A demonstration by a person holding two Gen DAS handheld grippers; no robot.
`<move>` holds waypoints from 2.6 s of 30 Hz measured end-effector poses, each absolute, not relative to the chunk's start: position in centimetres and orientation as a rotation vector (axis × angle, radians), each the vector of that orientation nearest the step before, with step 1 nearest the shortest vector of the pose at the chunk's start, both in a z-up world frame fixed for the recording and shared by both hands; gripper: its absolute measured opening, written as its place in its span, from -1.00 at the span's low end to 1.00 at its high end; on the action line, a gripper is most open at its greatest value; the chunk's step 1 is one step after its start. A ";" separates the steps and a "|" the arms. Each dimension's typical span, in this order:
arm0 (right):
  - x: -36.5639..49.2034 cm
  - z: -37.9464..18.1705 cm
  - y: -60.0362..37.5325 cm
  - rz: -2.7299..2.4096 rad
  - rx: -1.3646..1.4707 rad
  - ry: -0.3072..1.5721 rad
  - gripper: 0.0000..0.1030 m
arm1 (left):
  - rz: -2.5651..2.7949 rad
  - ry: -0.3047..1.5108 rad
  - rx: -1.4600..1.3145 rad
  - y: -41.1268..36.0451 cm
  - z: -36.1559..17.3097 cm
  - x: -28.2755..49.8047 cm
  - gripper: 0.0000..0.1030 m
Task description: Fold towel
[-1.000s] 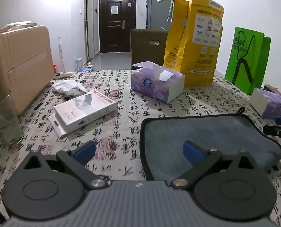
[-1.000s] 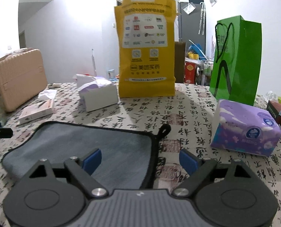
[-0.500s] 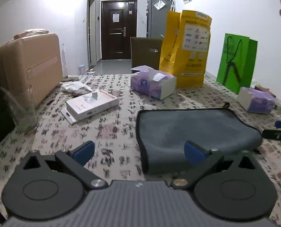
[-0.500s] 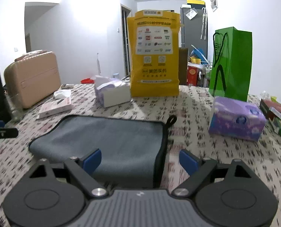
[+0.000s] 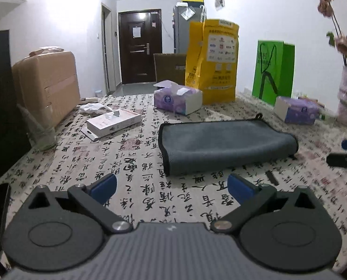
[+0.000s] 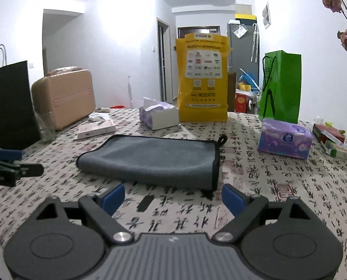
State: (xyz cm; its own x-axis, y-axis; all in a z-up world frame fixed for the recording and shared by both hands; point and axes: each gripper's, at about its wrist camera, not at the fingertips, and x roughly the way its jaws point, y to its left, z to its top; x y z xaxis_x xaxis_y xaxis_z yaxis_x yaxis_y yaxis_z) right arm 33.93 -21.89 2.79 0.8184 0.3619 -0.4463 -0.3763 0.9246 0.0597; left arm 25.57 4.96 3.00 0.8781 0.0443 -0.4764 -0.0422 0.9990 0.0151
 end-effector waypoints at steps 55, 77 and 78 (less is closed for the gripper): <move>10.8 1.2 -20.7 0.446 -0.019 0.301 0.99 | 0.004 0.326 0.026 1.1 1.6 3.5 1.00; 8.8 0.4 -21.5 0.417 0.040 0.321 1.00 | 0.008 0.348 0.021 1.1 1.2 1.9 1.00; 8.7 0.4 -21.5 0.417 0.038 0.318 1.00 | 0.006 0.348 0.023 1.0 1.2 1.9 1.00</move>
State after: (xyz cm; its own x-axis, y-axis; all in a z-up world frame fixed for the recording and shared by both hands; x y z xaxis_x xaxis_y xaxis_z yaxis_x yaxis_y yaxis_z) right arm 8.74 -21.48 0.39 0.8657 0.4035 -0.2963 -0.3917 0.9145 0.1011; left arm 1.87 1.03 1.17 0.9401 0.0096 -0.3407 -0.0018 0.9997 0.0231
